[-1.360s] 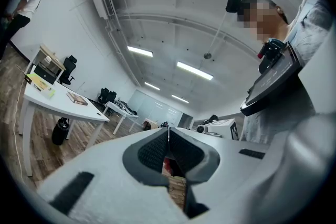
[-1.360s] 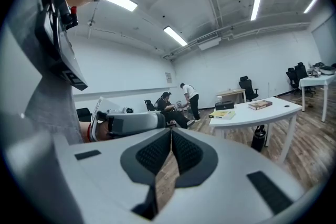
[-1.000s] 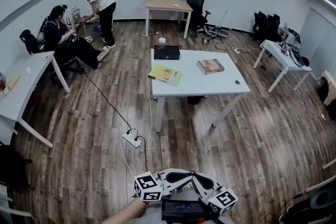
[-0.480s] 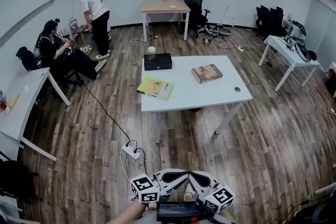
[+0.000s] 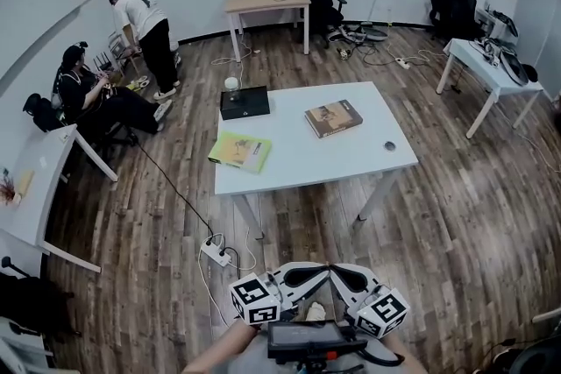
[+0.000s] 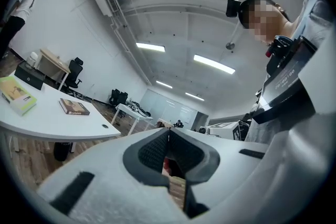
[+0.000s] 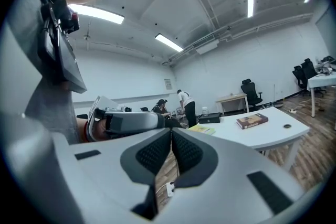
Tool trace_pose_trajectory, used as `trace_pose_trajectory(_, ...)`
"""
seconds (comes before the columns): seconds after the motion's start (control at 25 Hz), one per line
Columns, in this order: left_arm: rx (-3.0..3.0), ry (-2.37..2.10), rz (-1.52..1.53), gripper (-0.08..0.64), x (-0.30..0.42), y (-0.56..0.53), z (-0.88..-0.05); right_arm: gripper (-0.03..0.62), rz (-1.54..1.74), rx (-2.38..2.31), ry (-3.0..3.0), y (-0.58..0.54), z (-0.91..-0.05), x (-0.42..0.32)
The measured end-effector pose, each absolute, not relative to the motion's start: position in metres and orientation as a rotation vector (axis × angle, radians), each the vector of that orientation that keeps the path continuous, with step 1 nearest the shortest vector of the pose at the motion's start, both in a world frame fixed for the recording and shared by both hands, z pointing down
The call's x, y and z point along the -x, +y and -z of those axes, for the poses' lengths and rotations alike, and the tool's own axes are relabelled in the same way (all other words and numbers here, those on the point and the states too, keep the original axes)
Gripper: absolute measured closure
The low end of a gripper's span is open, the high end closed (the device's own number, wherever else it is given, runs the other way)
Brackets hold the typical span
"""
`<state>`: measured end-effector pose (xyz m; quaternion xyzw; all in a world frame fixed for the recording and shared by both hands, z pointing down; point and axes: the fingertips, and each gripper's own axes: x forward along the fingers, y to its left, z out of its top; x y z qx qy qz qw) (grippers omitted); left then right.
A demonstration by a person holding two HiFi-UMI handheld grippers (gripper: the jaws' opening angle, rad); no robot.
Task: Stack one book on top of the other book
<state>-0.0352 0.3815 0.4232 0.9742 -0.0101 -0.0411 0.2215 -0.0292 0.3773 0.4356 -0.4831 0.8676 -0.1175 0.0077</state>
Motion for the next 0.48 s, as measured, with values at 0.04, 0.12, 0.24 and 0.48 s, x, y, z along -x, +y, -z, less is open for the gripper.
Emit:
trace_pose_trajectory(0.04, -2.690, -0.033, 0.122, 0.541, 0.028, 0.378, -0.422, 0.563, 0.358, 1.503, 2.715, 0.374, -0.434, 0.022)
trace_pose_trajectory(0.12, -2.695, -0.042, 0.130, 0.541, 0.018, 0.371, -0.420, 0.563, 0.342, 1.488, 2.723, 0.367, -0.431, 0.011)
trace_pose_trajectory(0.24, -2.706, -0.044, 0.119, 0.541, 0.010, 0.365, -0.422, 0.563, 0.336, 1.469, 2.737, 0.360, -0.430, 0.004)
trace_pose_trajectory(0.48, -2.672, -0.107, 0.152, 0.541, 0.007, 0.342, -0.437, 0.563, 0.334, 1.441, 2.783, 0.338, -0.443, 0.000)
